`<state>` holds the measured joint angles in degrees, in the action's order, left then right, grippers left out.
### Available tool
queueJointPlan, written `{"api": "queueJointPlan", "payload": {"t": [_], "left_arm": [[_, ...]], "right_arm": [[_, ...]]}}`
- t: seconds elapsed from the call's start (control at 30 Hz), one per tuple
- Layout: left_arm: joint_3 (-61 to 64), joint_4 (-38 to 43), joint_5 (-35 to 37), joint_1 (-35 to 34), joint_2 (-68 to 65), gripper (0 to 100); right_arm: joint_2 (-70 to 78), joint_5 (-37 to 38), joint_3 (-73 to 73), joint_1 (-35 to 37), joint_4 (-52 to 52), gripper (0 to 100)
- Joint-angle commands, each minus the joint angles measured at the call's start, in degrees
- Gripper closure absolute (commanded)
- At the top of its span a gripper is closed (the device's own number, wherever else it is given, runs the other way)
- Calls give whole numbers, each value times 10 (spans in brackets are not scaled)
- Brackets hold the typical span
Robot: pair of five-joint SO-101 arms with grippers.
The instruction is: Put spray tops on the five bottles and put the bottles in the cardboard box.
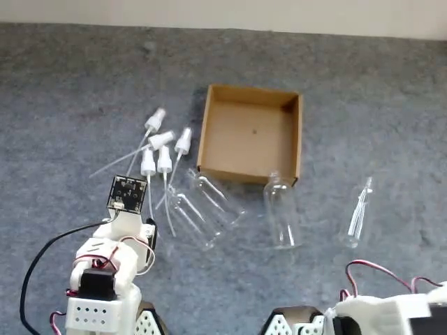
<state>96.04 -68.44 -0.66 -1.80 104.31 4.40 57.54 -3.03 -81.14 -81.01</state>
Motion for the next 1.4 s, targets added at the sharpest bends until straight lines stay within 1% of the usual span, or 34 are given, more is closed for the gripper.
{"api": "queueJointPlan", "payload": {"t": [0.0, 0.2, 0.4, 0.97, 1.07, 1.2, 1.27, 1.37], "left_arm": [[10, -3, 3, 1, 0, 922], [10, -3, 3, 1, 0, 922], [10, -3, 3, 1, 0, 922], [10, -3, 3, 1, 0, 922], [10, -3, 3, 1, 0, 922], [10, -3, 3, 1, 0, 922], [10, -3, 3, 1, 0, 922], [10, -3, 3, 1, 0, 922]], "right_arm": [[43, -1, -73, -5, -8, 688], [136, -8, -162, -5, -45, 688], [197, -8, -215, -7, -44, 688], [362, -10, -223, 0, -40, 697], [374, -32, -223, 7, -40, 782], [374, -37, -224, 25, -44, 886], [373, -39, -224, 35, -45, 916], [373, -76, -239, 56, -47, 941]]}}
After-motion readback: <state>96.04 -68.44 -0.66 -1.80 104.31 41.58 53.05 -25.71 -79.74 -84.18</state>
